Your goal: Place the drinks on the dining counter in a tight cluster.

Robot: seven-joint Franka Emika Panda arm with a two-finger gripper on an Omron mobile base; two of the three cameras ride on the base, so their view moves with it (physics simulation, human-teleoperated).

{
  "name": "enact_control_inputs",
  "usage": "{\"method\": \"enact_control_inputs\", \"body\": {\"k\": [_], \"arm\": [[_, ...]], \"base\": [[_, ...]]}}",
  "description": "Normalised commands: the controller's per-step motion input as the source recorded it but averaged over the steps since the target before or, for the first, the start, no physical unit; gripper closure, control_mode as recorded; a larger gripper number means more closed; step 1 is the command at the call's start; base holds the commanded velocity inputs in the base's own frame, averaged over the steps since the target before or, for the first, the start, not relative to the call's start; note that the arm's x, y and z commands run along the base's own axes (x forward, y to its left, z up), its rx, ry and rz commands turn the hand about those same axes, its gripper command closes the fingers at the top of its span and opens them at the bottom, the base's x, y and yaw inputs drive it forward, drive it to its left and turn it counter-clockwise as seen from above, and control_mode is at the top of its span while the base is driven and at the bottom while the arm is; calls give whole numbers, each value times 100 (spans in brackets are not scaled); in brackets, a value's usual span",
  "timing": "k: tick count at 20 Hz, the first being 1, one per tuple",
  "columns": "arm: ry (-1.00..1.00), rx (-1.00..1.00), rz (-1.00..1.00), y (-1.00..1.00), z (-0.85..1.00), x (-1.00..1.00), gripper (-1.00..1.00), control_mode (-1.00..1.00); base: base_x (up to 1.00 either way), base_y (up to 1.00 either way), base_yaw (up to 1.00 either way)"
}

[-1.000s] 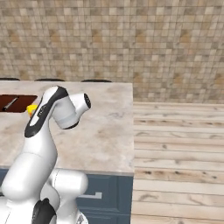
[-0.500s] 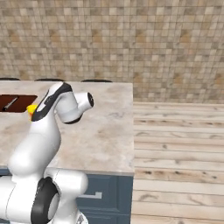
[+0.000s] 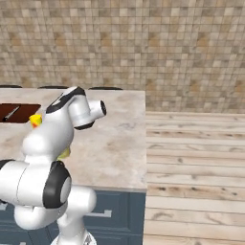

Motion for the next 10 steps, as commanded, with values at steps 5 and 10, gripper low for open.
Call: {"method": "enact_control_inputs", "body": {"k": [5,10], "arm": [[7,3,0,12,-29,38,100,-100],[13,4,0,17,-25,40,100,-100]], "base": [[0,0,0],[0,0,0]]}}
